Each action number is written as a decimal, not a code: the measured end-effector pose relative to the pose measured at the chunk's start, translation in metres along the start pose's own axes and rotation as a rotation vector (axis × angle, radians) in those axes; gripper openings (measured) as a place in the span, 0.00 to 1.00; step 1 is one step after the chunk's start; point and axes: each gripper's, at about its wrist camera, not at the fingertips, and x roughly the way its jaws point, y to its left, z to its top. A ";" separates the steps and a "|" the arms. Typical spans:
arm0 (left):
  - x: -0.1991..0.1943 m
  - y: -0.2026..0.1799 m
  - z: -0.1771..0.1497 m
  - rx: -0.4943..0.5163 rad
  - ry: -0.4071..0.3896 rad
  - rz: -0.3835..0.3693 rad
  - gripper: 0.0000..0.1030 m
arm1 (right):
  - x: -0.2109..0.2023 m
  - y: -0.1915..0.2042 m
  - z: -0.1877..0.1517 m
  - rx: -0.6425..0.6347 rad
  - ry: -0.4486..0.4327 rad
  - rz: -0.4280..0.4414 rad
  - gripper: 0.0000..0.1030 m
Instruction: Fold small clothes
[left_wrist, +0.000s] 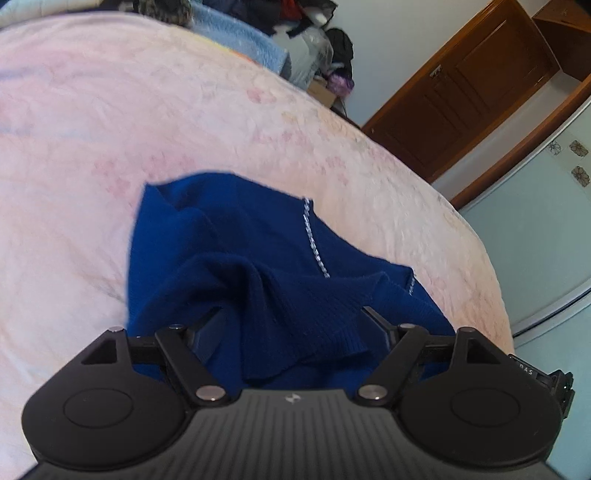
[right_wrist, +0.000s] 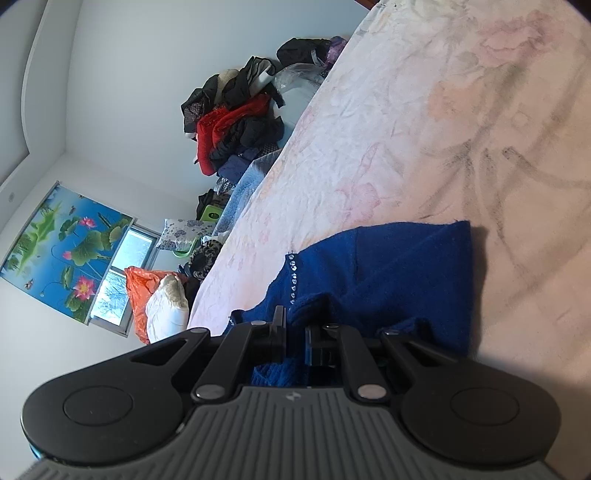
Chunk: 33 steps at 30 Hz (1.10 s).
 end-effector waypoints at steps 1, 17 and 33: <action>0.005 0.001 -0.001 -0.017 0.011 -0.010 0.73 | 0.000 0.001 0.000 -0.004 0.001 -0.001 0.13; -0.005 -0.015 0.039 -0.018 -0.238 0.011 0.07 | 0.000 0.013 0.010 -0.007 -0.037 0.037 0.13; 0.052 -0.042 0.033 0.300 -0.250 0.352 0.08 | 0.032 -0.005 0.019 0.042 -0.008 -0.039 0.17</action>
